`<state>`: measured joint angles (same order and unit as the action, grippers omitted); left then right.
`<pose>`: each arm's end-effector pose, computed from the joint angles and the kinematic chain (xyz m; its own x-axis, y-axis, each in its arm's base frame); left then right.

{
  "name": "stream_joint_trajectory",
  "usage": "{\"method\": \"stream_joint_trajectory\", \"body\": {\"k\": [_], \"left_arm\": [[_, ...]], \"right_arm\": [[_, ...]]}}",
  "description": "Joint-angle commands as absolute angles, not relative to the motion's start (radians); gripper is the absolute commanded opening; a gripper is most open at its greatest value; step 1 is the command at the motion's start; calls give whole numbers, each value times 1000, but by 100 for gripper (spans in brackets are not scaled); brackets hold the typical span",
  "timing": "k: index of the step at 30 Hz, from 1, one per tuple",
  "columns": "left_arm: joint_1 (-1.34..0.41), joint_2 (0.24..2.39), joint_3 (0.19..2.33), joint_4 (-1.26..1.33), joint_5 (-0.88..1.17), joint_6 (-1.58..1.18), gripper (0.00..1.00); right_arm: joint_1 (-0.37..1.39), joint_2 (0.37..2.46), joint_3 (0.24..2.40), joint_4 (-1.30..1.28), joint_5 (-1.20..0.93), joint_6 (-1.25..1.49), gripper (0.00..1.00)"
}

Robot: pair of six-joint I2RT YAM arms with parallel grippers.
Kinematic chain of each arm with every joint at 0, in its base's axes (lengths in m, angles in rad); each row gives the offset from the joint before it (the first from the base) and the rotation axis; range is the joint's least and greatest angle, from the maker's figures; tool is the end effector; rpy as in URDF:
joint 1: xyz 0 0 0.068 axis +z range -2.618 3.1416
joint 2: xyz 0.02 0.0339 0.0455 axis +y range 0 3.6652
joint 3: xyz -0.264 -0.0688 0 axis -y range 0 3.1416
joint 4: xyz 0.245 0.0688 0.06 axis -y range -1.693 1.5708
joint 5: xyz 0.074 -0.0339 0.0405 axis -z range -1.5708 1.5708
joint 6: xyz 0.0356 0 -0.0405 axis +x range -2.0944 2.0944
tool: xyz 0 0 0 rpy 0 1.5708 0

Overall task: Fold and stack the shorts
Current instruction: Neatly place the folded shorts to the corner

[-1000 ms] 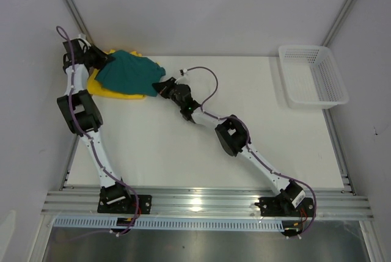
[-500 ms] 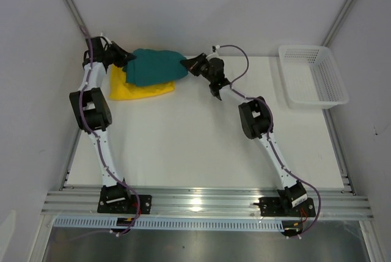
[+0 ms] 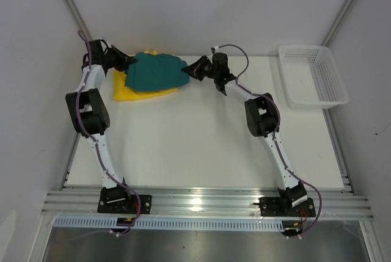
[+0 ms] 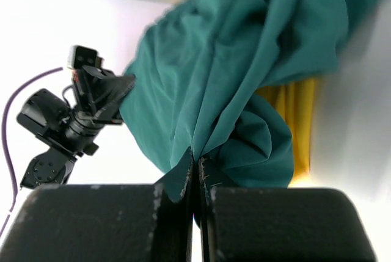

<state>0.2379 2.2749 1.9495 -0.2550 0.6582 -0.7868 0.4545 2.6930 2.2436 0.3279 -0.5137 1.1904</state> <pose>0.5179 0.1032 0.2372 -0.5963 -0.7210 -0.3530 -0.1580 0.5365 -0.8290 0.5394 0.2830 0.1629 -0.8024 0.5080 -0.3132 -0.2036 0.2604 0.9438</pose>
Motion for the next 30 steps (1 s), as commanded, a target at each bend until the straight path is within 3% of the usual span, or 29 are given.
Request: {"method": "stream_joint_trajectory", "body": {"k": [1,12,21,30], "left_arm": [[250,2183,1927,-316,678,-798,5],[249,2054,1575,-316,583,-713,3],[187,1852,1249,-155,546,-745,1],[141,1646,1010,-141,493,-712,2]], "right_arm": [[463,2542,2168,236,-583,1210,0],[460,2427,1991,-104,-583,1082,0],[433,2186,1559,-98,-543,934,0],[445,1994,1318,-84,-514,839,2]]}}
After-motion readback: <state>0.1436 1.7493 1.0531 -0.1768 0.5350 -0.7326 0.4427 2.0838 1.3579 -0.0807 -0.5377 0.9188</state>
